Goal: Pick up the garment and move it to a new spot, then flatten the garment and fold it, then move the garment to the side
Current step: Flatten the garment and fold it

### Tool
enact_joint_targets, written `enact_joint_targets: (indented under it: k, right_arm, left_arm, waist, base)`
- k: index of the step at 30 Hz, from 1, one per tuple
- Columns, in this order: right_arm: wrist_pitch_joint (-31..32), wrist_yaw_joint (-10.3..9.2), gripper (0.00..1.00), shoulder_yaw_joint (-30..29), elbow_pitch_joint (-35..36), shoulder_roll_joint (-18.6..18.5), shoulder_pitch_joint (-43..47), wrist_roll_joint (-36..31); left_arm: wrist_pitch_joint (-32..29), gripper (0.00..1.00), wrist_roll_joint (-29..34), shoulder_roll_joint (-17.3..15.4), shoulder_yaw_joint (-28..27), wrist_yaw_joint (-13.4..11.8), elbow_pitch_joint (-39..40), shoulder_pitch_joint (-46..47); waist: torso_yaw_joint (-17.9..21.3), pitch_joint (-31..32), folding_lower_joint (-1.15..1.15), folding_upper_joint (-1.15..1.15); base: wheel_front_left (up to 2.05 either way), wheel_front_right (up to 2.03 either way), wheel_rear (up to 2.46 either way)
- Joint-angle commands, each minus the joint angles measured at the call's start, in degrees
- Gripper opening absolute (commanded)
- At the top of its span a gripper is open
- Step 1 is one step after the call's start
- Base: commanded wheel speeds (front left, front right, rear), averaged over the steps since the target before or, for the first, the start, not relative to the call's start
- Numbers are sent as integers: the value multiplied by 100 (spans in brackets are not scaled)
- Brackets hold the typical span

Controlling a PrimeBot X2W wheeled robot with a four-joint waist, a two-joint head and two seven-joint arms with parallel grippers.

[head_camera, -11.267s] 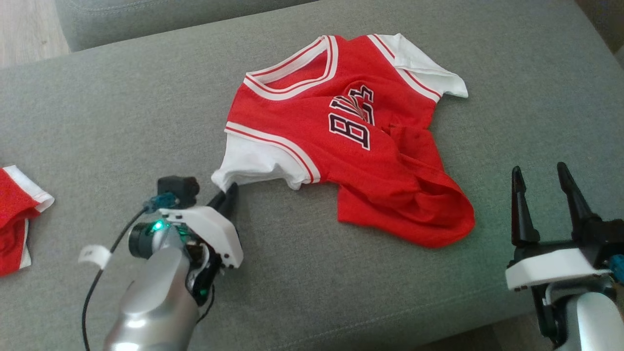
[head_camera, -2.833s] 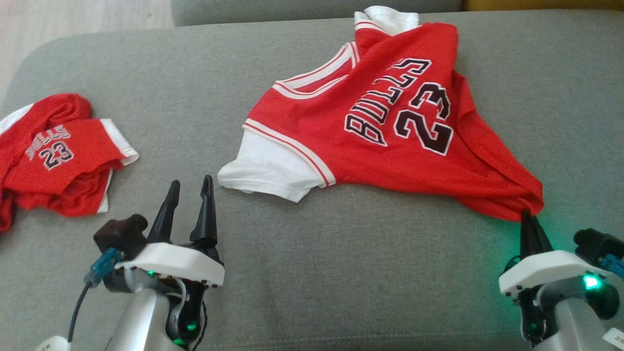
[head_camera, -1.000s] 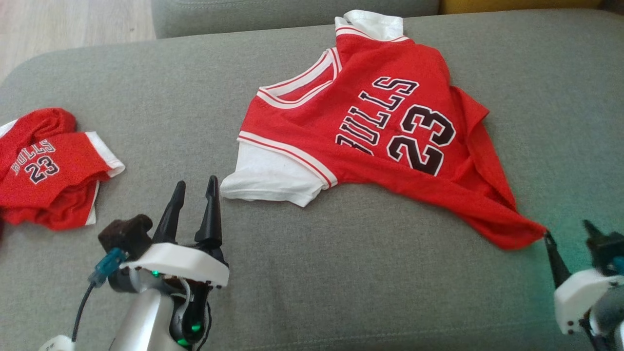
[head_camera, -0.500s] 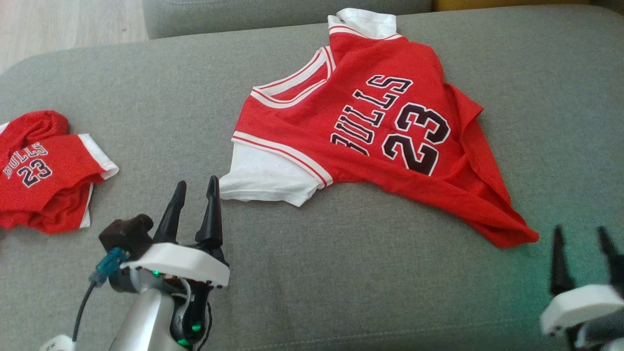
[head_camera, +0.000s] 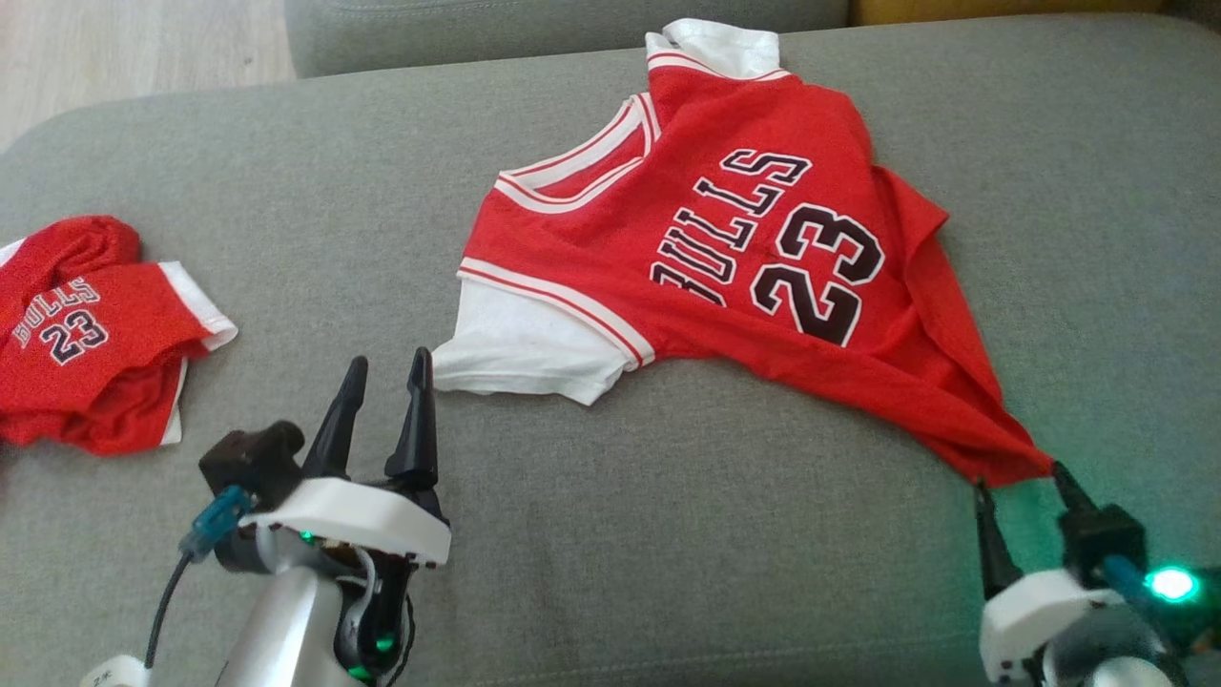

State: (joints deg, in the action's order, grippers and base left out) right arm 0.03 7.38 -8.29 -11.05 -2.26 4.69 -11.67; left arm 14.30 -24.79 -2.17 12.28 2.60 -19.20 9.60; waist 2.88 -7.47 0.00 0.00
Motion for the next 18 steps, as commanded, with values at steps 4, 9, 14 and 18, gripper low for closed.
enact_joint_targets:
  k: [4,9,14,18]
  right_arm:
    - [116,11,100,258,-118,-154,-462,-409]
    - [234,11,100,371,-493,-380,-785,-674]
    - [523,11,14,633,-909,-600,-1087,-721]
    - [545,11,0,841,-892,-890,-1392,-778]
  left_arm:
    - [70,100,40,-71,-135,27,123,226]
    - [70,100,62,-71,-127,32,114,240]
    - [70,100,76,-71,-126,46,107,280]
    - [70,100,43,-71,-117,29,113,310]
  waist:
    - [-82,-21,0,0]
    - [-184,-71,0,0]
    - [-290,-129,0,0]
    - [-359,-148,0,0]
  base:
    - [0,0,0]
    - [0,0,0]
    - [0,0,0]
    - [0,0,0]
